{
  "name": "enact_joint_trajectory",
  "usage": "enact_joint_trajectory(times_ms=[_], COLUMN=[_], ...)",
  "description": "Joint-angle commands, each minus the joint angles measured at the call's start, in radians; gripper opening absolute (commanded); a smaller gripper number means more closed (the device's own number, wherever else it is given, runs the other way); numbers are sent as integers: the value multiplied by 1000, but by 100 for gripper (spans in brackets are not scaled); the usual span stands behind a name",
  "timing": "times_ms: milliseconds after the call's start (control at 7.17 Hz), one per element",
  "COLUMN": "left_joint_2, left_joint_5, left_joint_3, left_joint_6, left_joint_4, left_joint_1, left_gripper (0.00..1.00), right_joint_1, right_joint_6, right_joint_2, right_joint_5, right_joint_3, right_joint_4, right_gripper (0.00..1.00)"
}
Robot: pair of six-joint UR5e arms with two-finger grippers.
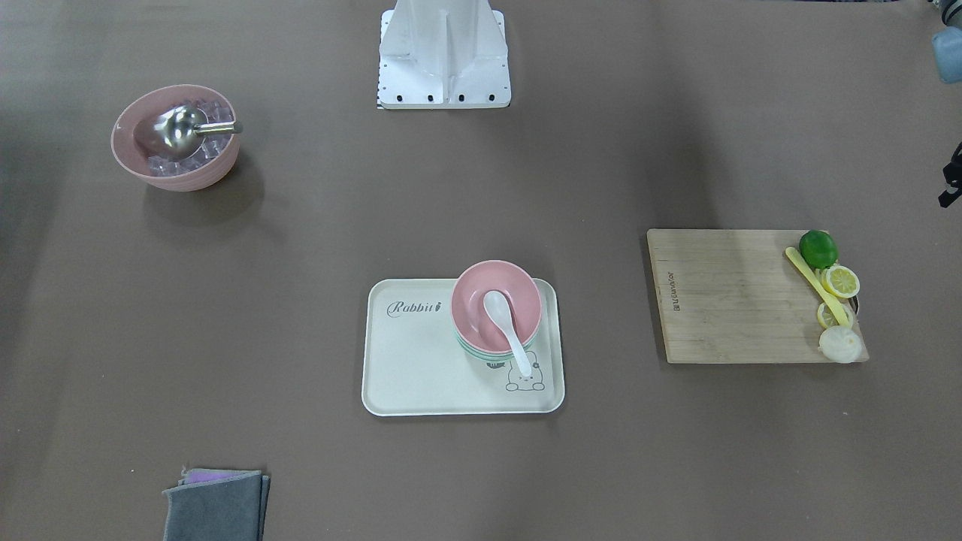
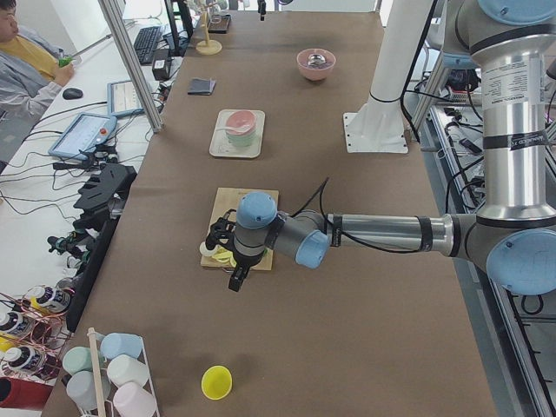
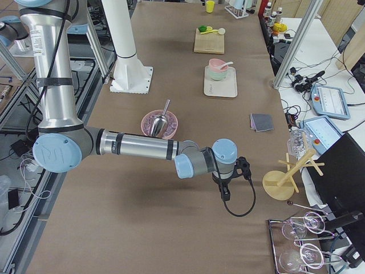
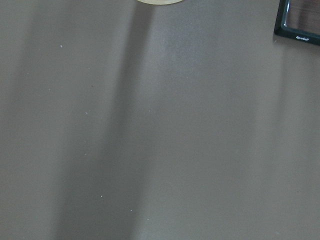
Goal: Stack pink bowl on green and place spoon
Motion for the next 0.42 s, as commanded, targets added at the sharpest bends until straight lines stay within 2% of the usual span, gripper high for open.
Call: enact_joint_trajectory(times_ms=[0,279], left_joint_2=[3,1], left_joint_5=[-10,-10], left_joint_3=[-8,-14], left_joint_6=[0,0], left_joint_4=[1,3], left_joint_1=[0,3], left_gripper=[98,98], right_joint_1=[-2,0], right_joint_6=[6,7], right_joint_2=[-11,-10], right_joint_5=[17,17], right_joint_3=[7,11], right_joint_4=[-1,0], right_gripper=[100,100])
